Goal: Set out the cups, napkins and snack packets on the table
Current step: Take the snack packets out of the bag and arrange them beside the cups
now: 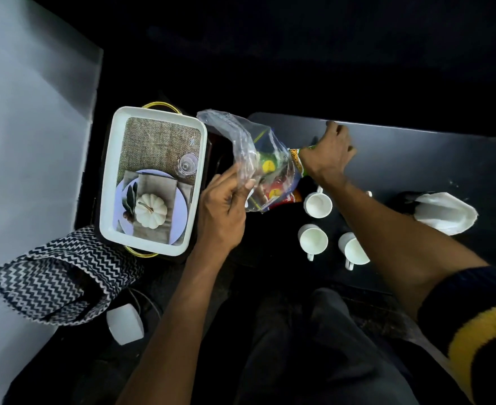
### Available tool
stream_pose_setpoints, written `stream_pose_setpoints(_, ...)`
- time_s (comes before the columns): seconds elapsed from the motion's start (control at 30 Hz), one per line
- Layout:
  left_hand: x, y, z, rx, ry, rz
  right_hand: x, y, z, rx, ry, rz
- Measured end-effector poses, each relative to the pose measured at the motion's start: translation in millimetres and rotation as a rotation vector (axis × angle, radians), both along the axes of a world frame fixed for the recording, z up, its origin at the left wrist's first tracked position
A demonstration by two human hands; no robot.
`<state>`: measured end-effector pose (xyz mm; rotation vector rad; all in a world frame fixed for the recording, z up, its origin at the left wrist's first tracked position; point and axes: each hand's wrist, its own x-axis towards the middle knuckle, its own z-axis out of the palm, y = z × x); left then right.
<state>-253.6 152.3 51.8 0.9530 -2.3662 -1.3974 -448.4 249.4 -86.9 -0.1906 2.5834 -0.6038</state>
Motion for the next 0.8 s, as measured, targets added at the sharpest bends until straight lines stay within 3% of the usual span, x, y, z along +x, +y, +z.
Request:
stream_pose_setpoints(0.2,3,-6,23,-0.098,0.025,0.140,17,-5,26,-0.203,0.019,0.100)
stream_pose_setpoints(0.33,1,-3,41,-0.057,0.087,0.253,35,-12,52,-0.573,-0.349,0.003)
stream_pose_setpoints(0.43,-3,5,56,0.171,0.132,0.412,45,-14,79,-0.830,-0.630,-0.106)
stream_pose_setpoints(0.6,4,13,61,0.707,0.249,0.646,69,1,117,-0.959,-0.935,-0.069)
stream_pose_setpoints(0.7,11,29,50,0.940,0.191,0.630,92,14,130,-0.986,-1.090,-0.007)
stream_pose_setpoints(0.8,13,50,41,1.029,0.123,0.624,119,29,132,-1.034,-1.096,-0.026)
